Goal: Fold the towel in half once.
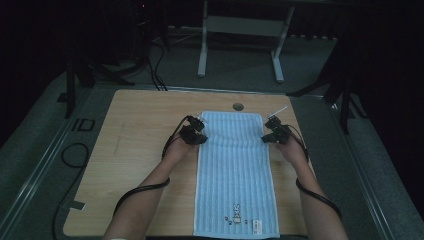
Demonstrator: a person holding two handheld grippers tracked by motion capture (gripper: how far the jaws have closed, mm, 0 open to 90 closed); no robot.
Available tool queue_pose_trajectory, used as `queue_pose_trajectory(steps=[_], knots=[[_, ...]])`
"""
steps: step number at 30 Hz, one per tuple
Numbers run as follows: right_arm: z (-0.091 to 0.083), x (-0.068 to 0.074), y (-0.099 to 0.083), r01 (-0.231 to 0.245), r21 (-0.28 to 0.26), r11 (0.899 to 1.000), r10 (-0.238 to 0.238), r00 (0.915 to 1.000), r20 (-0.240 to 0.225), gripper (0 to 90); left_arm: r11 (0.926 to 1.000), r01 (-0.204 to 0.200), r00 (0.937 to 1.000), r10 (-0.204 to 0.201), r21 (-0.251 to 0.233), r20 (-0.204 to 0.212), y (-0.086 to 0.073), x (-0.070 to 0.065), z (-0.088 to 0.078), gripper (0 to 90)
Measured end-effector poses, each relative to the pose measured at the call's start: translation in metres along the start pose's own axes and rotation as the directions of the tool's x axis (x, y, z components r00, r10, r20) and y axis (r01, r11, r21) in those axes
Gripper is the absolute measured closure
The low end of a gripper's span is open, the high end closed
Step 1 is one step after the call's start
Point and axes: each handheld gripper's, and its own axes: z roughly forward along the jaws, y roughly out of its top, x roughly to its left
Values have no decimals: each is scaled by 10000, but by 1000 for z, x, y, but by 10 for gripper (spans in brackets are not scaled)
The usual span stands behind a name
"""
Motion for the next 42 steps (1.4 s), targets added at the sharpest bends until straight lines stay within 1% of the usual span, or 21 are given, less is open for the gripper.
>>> queue_pose_trajectory(steps=[1,3,7,8,10,12,14,15,19,21,22,25,26,28,30,33,35,37,40,41,42], knots=[[-4,-1,-1,-17,-68,10000,17,10000,-76,875,9997,-183,9998,182,-134,-92,0,-3,-7,871],[-14,-1,-4,60,-278,9996,-62,9999,-90,875,9992,-280,9996,281,-283,9,0,-8,-18,871],[-33,12,-11,547,-525,9971,-551,9985,-57,874,9952,-823,9956,798,-524,-490,-4,-24,-39,869],[-40,18,-14,737,-650,9952,-739,9973,-13,874,9942,-873,9952,843,-629,-489,-6,-26,-43,869],[-51,27,-21,923,-925,9914,-928,9957,-9,874,9934,-917,9952,889,-691,-414,-13,-33,-52,868],[-61,35,-29,1096,-1133,9875,-1113,9937,-89,873,9932,-915,9958,910,-717,-104,-24,-39,-61,867],[-67,44,-40,1218,-1320,9837,-1260,9917,-236,873,9926,-915,9957,921,-798,29,-36,-44,-65,865],[-69,47,-44,1260,-1326,9831,-1308,9910,-286,873,9937,-937,9952,953,-611,230,-45,-49,-67,864],[-71,61,-68,1279,-1412,9817,-1380,9884,-639,873,9937,-1110,9917,1118,-172,642,-70,-62,-65,856],[-70,65,-75,1276,-1344,9827,-1382,9878,-721,873,9926,-1209,9901,1211,-75,716,-74,-65,-64,855],[-63,72,-85,1396,-921,9859,-1488,9835,-1024,839,9900,-1377,9862,1342,300,974,-83,-72,-64,813],[-62,77,-92,1613,-477,9858,-1660,9785,-1221,740,9888,-1454,9846,1414,333,1027,-84,-73,-72,689],[-66,78,-93,1606,-468,9859,-1651,9791,-1186,694,9895,-1425,9852,1395,231,998,-83,-73,-74,637],[-75,78,-91,1531,-817,9848,-1613,9811,-1066,665,9919,-1266,9864,1253,60,1067,-77,-70,-80,615],[-80,78,-86,1528,-1057,9826,-1628,9822,-933,692,9910,-1340,9855,1327,51,1054,-73,-70,-79,599],[-76,82,-80,1605,-1177,9800,-1724,9800,-997,707,9893,-1452,9803,1420,132,1376,-67,-72,-68,600],[-66,85,-76,1607,-1192,9798,-1719,9810,-900,710,9899,-1408,9779,1366,153,1582,-63,-72,-58,600],[-54,85,-72,1449,-1101,9833,-1567,9818,-1075,714,9878,-1500,9755,1411,410,1689,-58,-75,-48,602],[-36,88,-69,1436,-862,9859,-1522,9828,-1044,731,9826,-1714,9720,1567,722,1751,-56,-81,-42,637],[-36,88,-69,1436,-862,9859,-1522,9828,-1044,731,9826,-1714,9720,1567,722,1751,-56,-81,-42,661],[-25,87,-69,1476,-659,9869,-1531,9842,-885,748,9797,-1753,9739,1582,971,1628,-57,-83,-39,669]])
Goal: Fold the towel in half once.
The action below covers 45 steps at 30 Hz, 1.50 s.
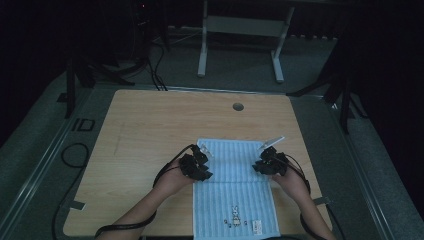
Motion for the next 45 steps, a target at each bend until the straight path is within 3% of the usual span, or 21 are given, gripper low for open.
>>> queue_pose_trajectory(steps=[4,7,17,21,31,35,39,45], knots=[[13,-3,-3,-165,211,9996,165,9999,-19,750,9985,182,9994,-167,524,-296,-10,5,9,668],[13,-4,-4,-235,146,9996,236,9997,-72,745,9981,534,9986,-533,295,-45,-16,13,9,667],[22,-11,13,-225,234,9995,226,9997,-40,742,9985,401,9984,-386,372,-406,-11,31,10,665],[29,-14,26,-308,337,9990,308,9995,27,741,9960,877,9952,-867,192,-454,-11,48,9,615],[40,-22,48,-584,554,9968,581,9983,79,723,9951,525,9966,-468,833,-682,4,72,11,615],[44,-27,57,-804,665,9945,802,9968,61,711,9929,582,9969,-523,1035,-592,9,79,12,616],[47,-30,63,-949,787,9924,952,9955,-3,696,9926,681,9966,-630,1010,-524,8,81,11,617],[46,-30,61,-1048,581,9928,1057,9943,-138,652,9922,553,9968,-483,1118,-640,7,74,11,616]])
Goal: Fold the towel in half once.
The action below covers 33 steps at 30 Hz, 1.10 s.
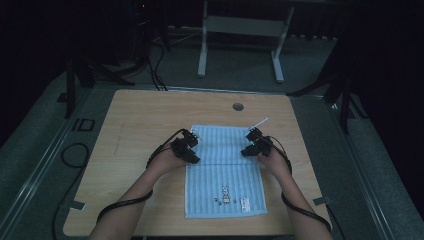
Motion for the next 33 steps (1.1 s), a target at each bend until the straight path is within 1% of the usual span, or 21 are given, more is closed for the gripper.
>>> queue_pose_trajectory(steps=[2,3,5,8,11,14,15,16,17,18,19,20,21,22,23,24,26,29,31,32,33], knots=[[-3,1,0,177,-8,9998,-177,9998,-71,603,9999,33,9999,-34,102,123,2,1,-3,609],[-8,0,0,249,-164,9996,-249,9997,3,604,10000,34,9999,-34,47,145,3,1,-4,598],[-18,-7,1,22,-535,9986,-19,10000,47,604,9996,241,9996,-239,-152,142,5,5,-9,598],[-28,-17,3,-232,-836,9962,258,9992,299,593,9982,435,9989,-442,-417,-158,10,11,-15,598],[-34,-34,5,-492,-885,9949,543,9969,572,588,9969,568,9976,-589,-550,-366,16,17,-18,563],[-34,-48,7,-915,-922,9915,973,9934,606,588,9938,898,9938,-937,-649,-601,24,30,-19,563],[-33,-55,9,-1033,-926,9903,1093,9921,620,585,9916,1072,9919,-1117,-729,-611,25,33,-19,563],[-33,-58,10,-1117,-935,9893,1178,9910,631,581,9868,1374,9877,-1430,-859,-632,27,42,-19,563],[-32,-65,12,-1286,-1021,9864,1365,9878,745,580,9847,1483,9858,-1545,-910,-656,28,44,-19,563],[-31,-66,13,-1385,-1029,9850,1465,9864,748,579,9799,1668,9811,-1759,-1094,-802,30,50,-18,563],[-30,-70,15,-1517,-1048,9828,1597,9846,719,577,9769,1768,9783,-1878,-1203,-872,30,53,-17,563],[-29,-72,16,-1585,-1087,9814,1672,9829,767,575,9729,1924,9732,-2059,-1281,-1023,31,59,-16,563],[-26,-75,19,-1699,-1081,9795,1792,9803,834,571,9706,2024,9700,-2170,-1302,-1094,32,62,-15,563],[-24,-77,20,-1734,-1058,9792,1824,9797,831,564,9659,2182,9663,-2338,-1391,-1077,33,68,-12,563],[-21,-79,23,-1795,-997,9787,1884,9780,890,562,9640,2244,9651,-2401,-1426,-1045,33,70,-10,562],[-18,-80,25,-1794,-936,9793,1879,9779,922,556,9601,2419,9597,-2580,-1403,-1111,35,75,-7,562],[-12,-81,29,-1846,-751,9799,1914,9768,964,552,9593,2479,9555,-2651,-1352,-1294,38,80,-2,538],[-1,-80,37,-1898,-539,9803,1944,9758,999,543,9604,2440,9554,-2619,-1347,-1365,42,85,4,517],[2,-80,39,-1861,-472,9814,1901,9763,1032,543,9604,2440,9554,-2619,-1347,-1365,42,85,4,517],[10,-77,45,-1899,-333,9812,1925,9750,1114,533,9523,2719,9476,-2901,-1388,-1338,43,93,13,516],[10,-77,45,-1899,-333,9812,1925,9750,1114,533,9523,2719,9476,-2901,-1388,-1338,43,93,13,516]])
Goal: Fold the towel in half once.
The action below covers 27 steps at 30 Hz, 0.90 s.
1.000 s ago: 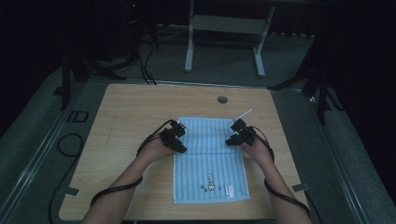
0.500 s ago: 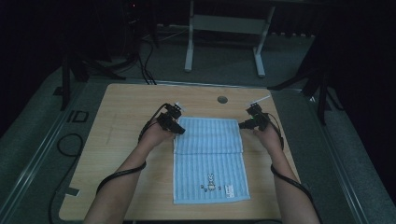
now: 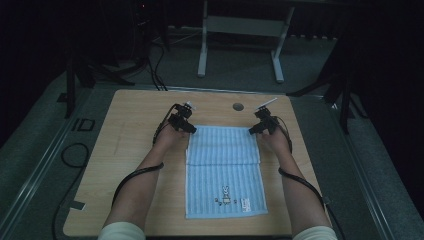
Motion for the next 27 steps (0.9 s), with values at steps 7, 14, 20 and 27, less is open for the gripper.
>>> queue_pose_trajectory(steps=[7,14,20,27], knots=[[14,13,10,295,428,9986,-309,9990,333,568,9991,351,9994,-350,-217,46,0,1,11,518],[14,19,11,416,502,9979,-426,9989,191,790,9993,-328,9994,331,-197,103,1,-14,12,710],[2,23,13,736,225,9970,-742,9968,290,846,9985,-13,9976,52,-553,696,3,-12,-5,861],[-59,25,34,972,-1214,9878,-947,9952,260,849,9795,-111,9966,272,-2013,775,20,-11,-73,862]])
